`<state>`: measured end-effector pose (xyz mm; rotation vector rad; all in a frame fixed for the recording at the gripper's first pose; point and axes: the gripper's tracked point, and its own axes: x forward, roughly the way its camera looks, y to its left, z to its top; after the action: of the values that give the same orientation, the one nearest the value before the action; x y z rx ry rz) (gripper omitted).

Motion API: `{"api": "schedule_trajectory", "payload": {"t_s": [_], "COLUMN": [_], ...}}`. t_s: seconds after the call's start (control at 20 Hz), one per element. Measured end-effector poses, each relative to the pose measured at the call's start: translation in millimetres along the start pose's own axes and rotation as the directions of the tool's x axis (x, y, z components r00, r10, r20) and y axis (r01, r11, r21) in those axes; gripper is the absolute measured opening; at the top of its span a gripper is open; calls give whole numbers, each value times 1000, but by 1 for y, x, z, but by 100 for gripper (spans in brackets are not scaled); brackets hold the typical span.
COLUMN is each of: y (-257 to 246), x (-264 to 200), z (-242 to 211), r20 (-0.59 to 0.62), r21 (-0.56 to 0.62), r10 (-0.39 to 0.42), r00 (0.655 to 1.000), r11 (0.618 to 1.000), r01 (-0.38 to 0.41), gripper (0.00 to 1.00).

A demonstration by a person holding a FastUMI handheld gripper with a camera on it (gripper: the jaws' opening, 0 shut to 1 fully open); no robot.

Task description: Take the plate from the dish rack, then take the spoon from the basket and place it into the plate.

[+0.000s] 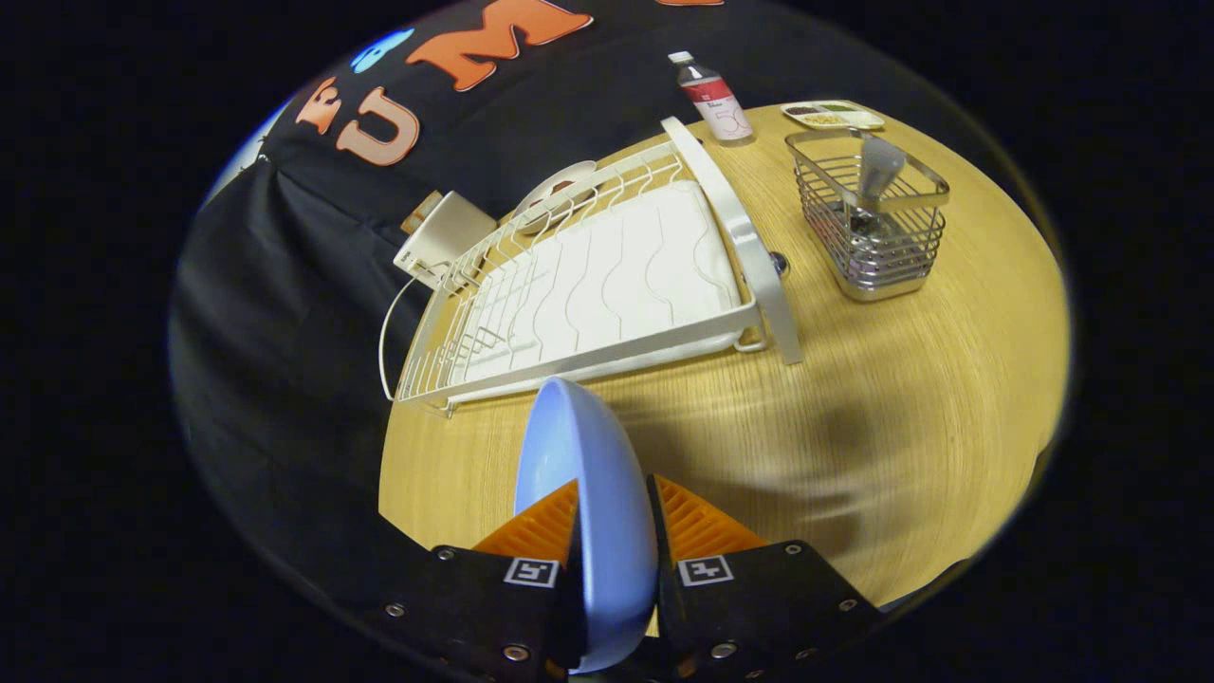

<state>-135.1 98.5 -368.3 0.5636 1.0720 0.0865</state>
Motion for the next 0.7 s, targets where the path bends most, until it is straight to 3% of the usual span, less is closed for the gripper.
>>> {"api": "schedule_trajectory", "payload": {"t_s": [0.15,0.3,0.4,0.5,0.7], "y": [-14,-36,-51,-63,-85], "x": [3,4,-6,-22,-65], "z": [-5,3,13,38,100], "r20": [26,100,173,303,583], "r21": [5,-43,-81,-135,-170], "r10": [-24,-85,-140,-178,-249], "r00": [999,991,975,936,773], "r11": [1000,995,984,964,893], "r01": [24,90,155,227,416], "gripper": [42,63,66,69,69]}}
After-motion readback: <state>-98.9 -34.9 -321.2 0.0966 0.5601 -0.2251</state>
